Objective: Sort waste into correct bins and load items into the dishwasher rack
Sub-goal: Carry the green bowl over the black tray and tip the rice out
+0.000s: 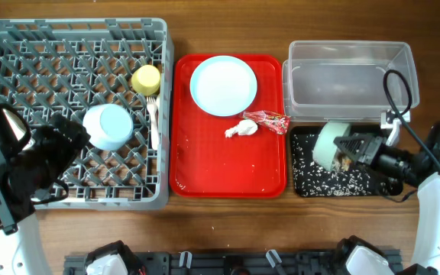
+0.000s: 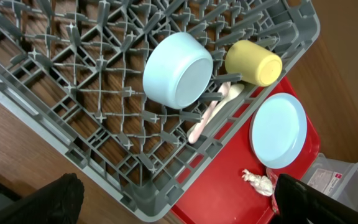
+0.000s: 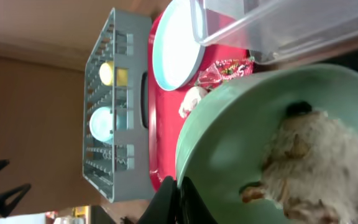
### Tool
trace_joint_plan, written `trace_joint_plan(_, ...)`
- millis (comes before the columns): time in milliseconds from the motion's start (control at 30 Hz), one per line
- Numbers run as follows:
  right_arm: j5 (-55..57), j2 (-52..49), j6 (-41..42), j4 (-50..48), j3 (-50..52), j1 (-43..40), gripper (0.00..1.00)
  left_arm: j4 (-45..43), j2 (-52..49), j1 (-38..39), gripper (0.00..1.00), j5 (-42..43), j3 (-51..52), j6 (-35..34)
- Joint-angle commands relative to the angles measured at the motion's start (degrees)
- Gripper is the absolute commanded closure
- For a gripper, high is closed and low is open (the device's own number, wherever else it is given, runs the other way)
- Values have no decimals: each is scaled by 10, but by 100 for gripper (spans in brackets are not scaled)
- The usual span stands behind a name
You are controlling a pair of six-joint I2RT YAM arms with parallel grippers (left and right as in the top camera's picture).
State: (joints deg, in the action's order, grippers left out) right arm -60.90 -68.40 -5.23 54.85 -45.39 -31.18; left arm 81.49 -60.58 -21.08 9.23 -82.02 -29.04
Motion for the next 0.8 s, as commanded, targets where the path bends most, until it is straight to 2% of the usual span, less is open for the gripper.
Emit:
trace_joint_plan(0,-26,4,21,-61,0,-2,96,0,0,-2,0,-3,-1,3)
trace_joint_plan(33,-43,4,25,-59,0,-2,96,0,0,-2,0,-3,-1,3)
trace_joint_plan(100,-56,4,-58,7,0,-2,96,0,0,-2,0,-3,-1,3)
trace_joint_plan(133,-54,4,-86,9,2,-2,96,0,0,-2,0,-3,-1,3)
trace_joint_plan(233,-63,4,9,-64,1,-2,96,0,0,-2,0,-3,-1,3)
trace_joint_plan(333,-78,4,-97,4,4,-2,96,0,0,-2,0,-3,-1,3)
trace_joint_plan(367,-78,4,-96,-14,9,-2,96,0,0,-2,0,-3,-1,3)
trace_joint_plan(433,-99,3,-21,-77,9,-2,96,0,0,-2,0,-3,-1,3)
trace_joint_plan(533,-158,3,-83,-28,15,-2,96,0,0,-2,0,-3,-1,3)
trace_joint_plan(767,-189,-2,-86,-68,46,-4,96,0,0,-2,0,-3,-1,3)
